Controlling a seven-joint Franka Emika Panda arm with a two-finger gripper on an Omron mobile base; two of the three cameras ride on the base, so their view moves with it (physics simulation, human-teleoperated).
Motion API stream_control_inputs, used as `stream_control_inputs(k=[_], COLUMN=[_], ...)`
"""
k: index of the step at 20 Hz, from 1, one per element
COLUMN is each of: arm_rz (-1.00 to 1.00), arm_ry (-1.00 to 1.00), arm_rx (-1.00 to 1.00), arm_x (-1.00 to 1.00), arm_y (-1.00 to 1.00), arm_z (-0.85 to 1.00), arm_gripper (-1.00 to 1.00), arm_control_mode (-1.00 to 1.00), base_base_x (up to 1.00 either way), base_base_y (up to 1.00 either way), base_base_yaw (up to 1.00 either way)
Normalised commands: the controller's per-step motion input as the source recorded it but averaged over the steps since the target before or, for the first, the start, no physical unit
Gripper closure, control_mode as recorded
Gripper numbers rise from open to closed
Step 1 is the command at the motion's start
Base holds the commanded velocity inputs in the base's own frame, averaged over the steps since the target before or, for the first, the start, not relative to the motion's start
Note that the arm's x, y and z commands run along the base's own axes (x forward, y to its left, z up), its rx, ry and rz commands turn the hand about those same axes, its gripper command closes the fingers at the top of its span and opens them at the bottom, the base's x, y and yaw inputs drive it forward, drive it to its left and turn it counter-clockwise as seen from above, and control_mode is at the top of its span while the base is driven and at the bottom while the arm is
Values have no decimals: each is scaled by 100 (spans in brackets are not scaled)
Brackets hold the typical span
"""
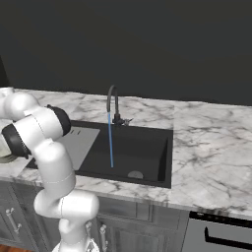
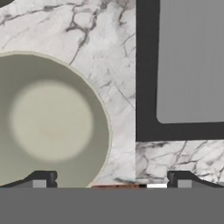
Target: Rinse each bowl for a few seconds and place them down in the sink or on the counter.
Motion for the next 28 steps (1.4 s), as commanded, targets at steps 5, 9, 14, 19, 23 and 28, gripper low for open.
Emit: stream_control_inputs(k=[5,9,14,19,23,28], arm_rz=[0,0,0,0,0,0], arm_ry=[-3,-3,-2,-3,-3,-3], arm_rx=[3,4,3,2,1,1], arm_x=[0,0,1,0,0,0], arm_y=[1,0,0,0,1,3], arm_z=[-22,-21,-18,-17,-16,-15], arm_gripper=[-100,-100,-100,-100,-100,-100], arm_control_mode=[-100,-100,-100,-100,-100,-100], base_base_x=[0,0,0,0,0,0], base_base_y=[0,0,0,0,0,0], base_base_yaw=[0,0,0,0,0,0])
